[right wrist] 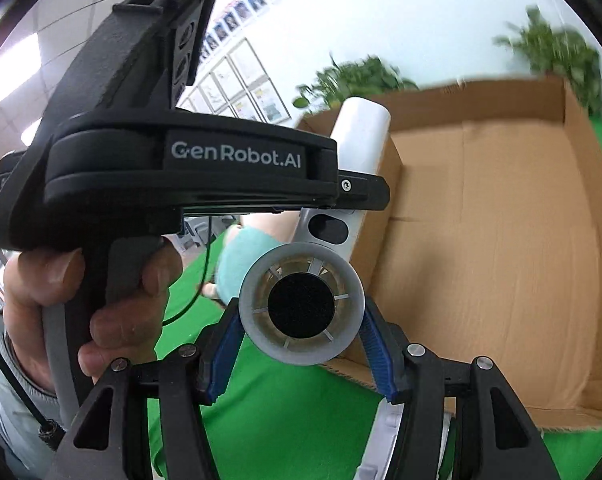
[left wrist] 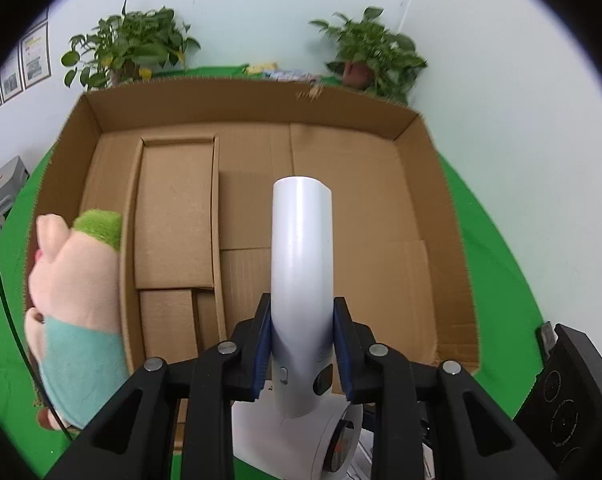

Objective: Organize objects
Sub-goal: 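Carry the fan into the box beside the narrow tray, then lower the fan into the box and open the right gripper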

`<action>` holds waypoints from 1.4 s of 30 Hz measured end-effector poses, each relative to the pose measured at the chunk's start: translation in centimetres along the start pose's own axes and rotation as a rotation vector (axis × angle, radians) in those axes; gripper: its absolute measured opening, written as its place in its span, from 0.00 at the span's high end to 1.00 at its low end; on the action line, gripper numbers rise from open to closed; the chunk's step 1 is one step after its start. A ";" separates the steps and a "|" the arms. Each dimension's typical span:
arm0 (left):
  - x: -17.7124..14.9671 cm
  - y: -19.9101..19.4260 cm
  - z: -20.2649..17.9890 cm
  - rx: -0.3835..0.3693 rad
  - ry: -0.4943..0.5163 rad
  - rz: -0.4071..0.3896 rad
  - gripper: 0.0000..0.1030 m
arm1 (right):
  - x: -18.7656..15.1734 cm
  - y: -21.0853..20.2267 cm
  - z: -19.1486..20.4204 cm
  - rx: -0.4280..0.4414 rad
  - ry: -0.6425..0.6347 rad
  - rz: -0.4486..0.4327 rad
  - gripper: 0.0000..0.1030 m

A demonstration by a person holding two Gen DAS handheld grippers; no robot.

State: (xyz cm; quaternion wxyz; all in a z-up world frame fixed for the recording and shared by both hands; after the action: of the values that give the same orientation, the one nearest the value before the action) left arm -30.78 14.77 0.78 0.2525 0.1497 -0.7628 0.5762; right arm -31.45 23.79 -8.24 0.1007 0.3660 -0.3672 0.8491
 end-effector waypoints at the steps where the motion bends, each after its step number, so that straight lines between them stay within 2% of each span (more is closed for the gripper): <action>1: 0.1 1.1 -0.2 0.018 0.000 0.018 0.75 | -0.1 0.6 -0.8 0.003 0.026 0.018 0.47; 6: -0.9 6.0 -0.3 0.082 0.001 0.106 0.75 | -1.4 2.3 -4.5 -0.031 0.146 0.092 0.45; 8: -1.5 7.7 -0.4 0.118 0.019 0.147 0.77 | -1.8 2.5 -5.3 -0.083 0.154 0.108 0.45; 14: -2.4 10.2 -0.2 0.181 0.024 0.199 0.78 | -1.4 2.0 -5.8 -0.103 0.149 0.104 0.47; 16: -2.5 10.4 -0.2 0.180 0.031 0.208 0.78 | -1.2 2.2 -6.1 -0.125 0.149 0.109 0.47; 20: -2.7 10.3 0.3 0.144 0.001 0.227 0.77 | -1.2 3.0 -6.3 -0.140 0.142 0.133 0.56; 23: -2.7 9.2 0.9 0.108 -0.019 0.208 0.76 | -0.8 3.5 -6.1 -0.135 0.147 0.143 0.61; 29: -3.0 6.5 2.0 0.060 -0.024 0.152 0.76 | 0.5 5.2 -6.0 -0.124 0.165 0.162 0.62; 33: -3.8 5.1 4.1 0.037 -0.054 0.129 0.76 | 1.8 6.5 -5.2 -0.136 0.111 0.188 0.61; 36: -5.1 3.6 4.9 -0.038 -0.066 0.104 0.76 | 2.3 7.3 -5.1 -0.119 0.083 0.218 0.61; 37: -5.4 3.3 5.1 -0.031 -0.063 0.097 0.76 | 1.8 8.2 -4.4 -0.119 0.077 0.222 0.61; 39: -4.0 2.7 4.7 0.001 -0.050 0.073 0.76 | 2.1 8.7 -3.9 -0.120 0.051 0.229 0.61; 42: -3.7 1.3 5.2 -0.016 -0.038 0.044 0.76 | 1.3 9.1 -3.6 -0.115 0.048 0.234 0.61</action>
State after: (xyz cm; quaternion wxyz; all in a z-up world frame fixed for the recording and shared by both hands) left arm -29.50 9.92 -3.41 0.2263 0.1418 -0.7751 0.5727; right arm -38.40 19.66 -14.00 0.0305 0.2936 -0.4531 0.8412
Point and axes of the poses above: each gripper's, at about its wrist camera, not at the fingertips, and y roughly the way its jaws point, z to its left, x to its top, the point moved 5 cm from there along y, roughly the way its jaws point, and after that the axes turned 2 degrees about z, right-handed, at the moved point
